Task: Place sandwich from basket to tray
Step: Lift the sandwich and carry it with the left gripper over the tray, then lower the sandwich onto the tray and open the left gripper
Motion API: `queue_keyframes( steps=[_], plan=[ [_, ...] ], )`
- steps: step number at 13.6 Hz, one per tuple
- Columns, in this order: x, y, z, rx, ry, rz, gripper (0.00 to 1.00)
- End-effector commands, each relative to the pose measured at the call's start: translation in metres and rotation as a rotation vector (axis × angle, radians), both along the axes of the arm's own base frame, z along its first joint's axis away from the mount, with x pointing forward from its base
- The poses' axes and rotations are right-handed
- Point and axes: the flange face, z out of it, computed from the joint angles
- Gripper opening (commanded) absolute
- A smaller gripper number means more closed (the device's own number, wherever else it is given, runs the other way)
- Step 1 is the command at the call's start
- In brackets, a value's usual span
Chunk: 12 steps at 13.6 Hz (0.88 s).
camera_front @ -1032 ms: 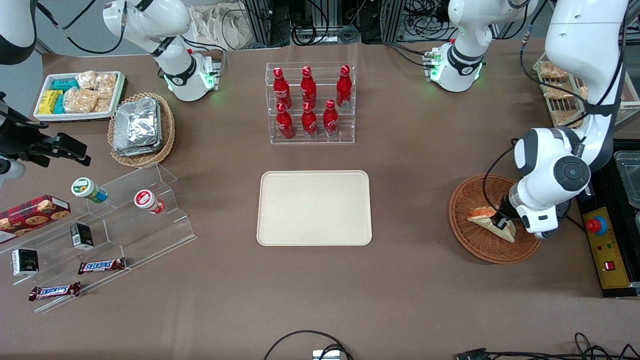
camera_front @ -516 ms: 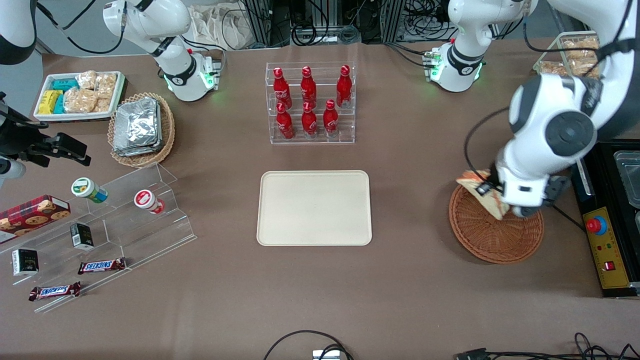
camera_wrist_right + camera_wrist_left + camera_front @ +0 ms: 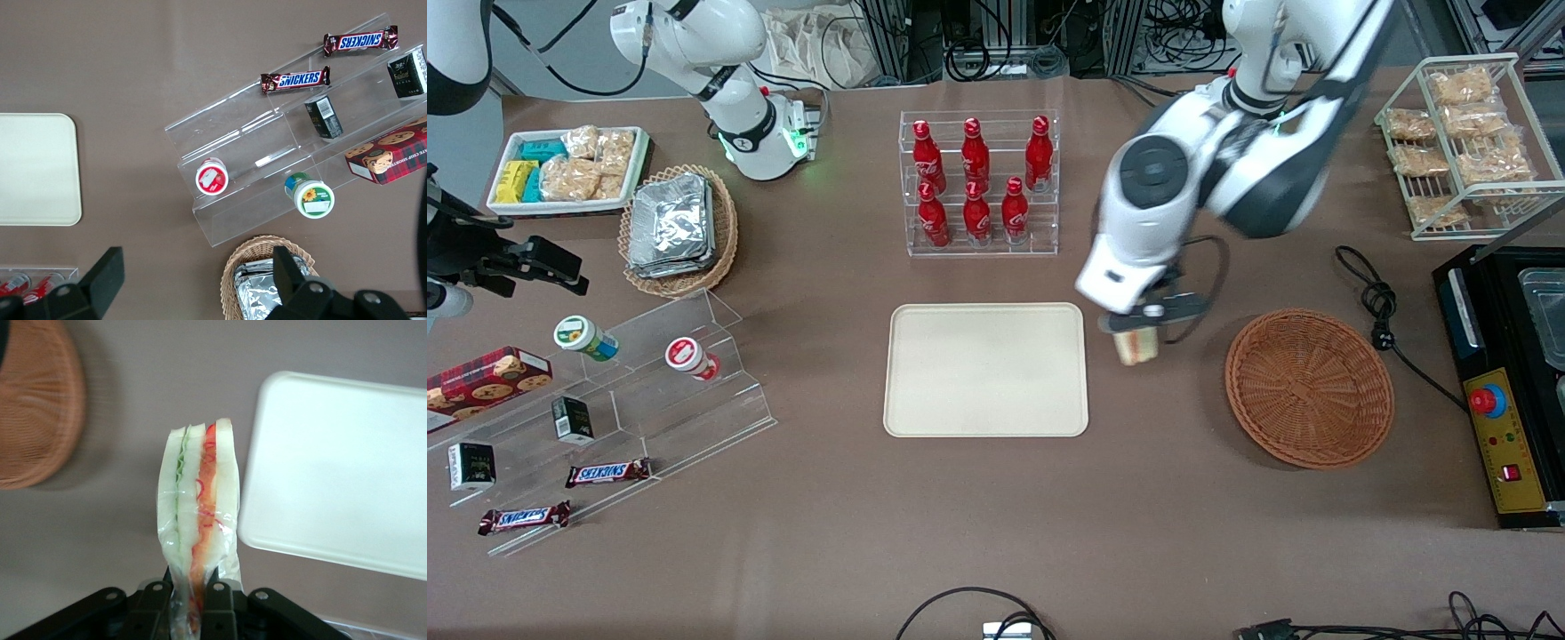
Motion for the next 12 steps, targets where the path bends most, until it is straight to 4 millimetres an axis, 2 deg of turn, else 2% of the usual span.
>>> queue_keyframes(
  steps=[1,3,4,6,8,10,11,12],
  plan=[
    [0.007,-0.043,-0.041,-0.049,0.016,-0.061,0.0],
    [0.018,-0.048,-0.092,-0.032,-0.006,-0.099,0.04],
    [0.012,-0.058,-0.117,0.004,-0.02,-0.123,0.05],
    [0.009,-0.063,-0.143,0.047,-0.053,-0.135,0.08],
    [0.007,-0.069,-0.149,0.043,-0.061,-0.134,0.13],
    [0.006,-0.069,-0.149,0.042,-0.06,-0.139,0.22],
    [0.005,-0.07,-0.152,0.042,-0.059,-0.141,0.31],
    [0.006,-0.071,-0.154,0.035,-0.062,-0.141,0.58]
  ],
)
